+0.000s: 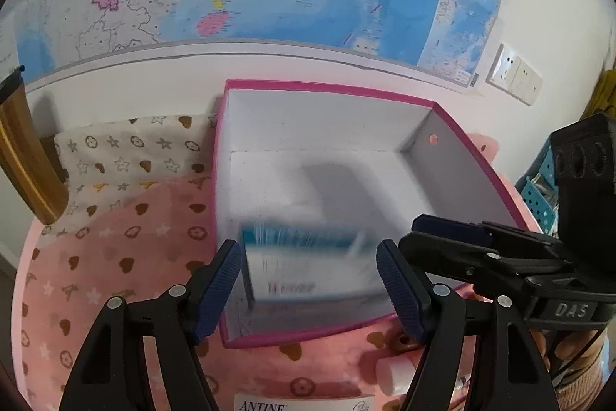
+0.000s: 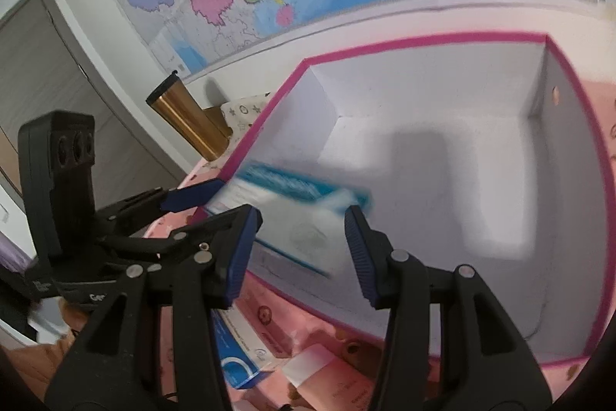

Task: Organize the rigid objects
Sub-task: 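Carry the medicine box over the magenta box and release it inside, then move the right gripper to the brown wooden massager and grasp it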

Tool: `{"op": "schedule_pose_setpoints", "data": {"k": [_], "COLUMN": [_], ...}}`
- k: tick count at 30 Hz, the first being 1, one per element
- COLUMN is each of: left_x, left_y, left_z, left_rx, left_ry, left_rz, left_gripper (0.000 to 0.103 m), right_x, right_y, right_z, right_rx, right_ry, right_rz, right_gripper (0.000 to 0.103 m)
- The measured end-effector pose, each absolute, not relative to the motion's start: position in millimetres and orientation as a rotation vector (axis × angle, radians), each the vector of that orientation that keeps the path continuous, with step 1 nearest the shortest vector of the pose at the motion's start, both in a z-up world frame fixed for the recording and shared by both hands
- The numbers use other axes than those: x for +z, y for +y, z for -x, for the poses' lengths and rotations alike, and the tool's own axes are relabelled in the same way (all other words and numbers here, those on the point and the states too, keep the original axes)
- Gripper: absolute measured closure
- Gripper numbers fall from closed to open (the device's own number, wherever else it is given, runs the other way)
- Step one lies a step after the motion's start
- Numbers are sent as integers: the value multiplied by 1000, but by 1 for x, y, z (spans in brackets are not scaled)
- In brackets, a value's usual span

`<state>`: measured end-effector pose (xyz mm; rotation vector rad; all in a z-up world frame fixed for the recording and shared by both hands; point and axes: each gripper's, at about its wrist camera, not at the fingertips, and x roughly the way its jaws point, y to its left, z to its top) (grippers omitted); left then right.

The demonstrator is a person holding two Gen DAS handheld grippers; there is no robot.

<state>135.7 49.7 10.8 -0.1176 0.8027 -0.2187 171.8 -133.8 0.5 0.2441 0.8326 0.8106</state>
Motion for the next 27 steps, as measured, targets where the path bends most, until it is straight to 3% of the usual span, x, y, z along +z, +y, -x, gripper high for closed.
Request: {"op": "schedule_pose_setpoints", "data": {"k": [15,27], "left_x": [23,-26], "left_y": [31,-2], "left_z": [-80,-63], "left_rx": [-326,-429], "left_ry": [649,789], "left_rz": [62,34], "left_gripper": [24,24], "right_x": [25,-31], "right_y": [-183,-276], "right_z": [-116,-72], "right_rx": [753,526], "right_ry": [716,862], "right_rz": [-183,-253], "right_gripper": [51,51]}}
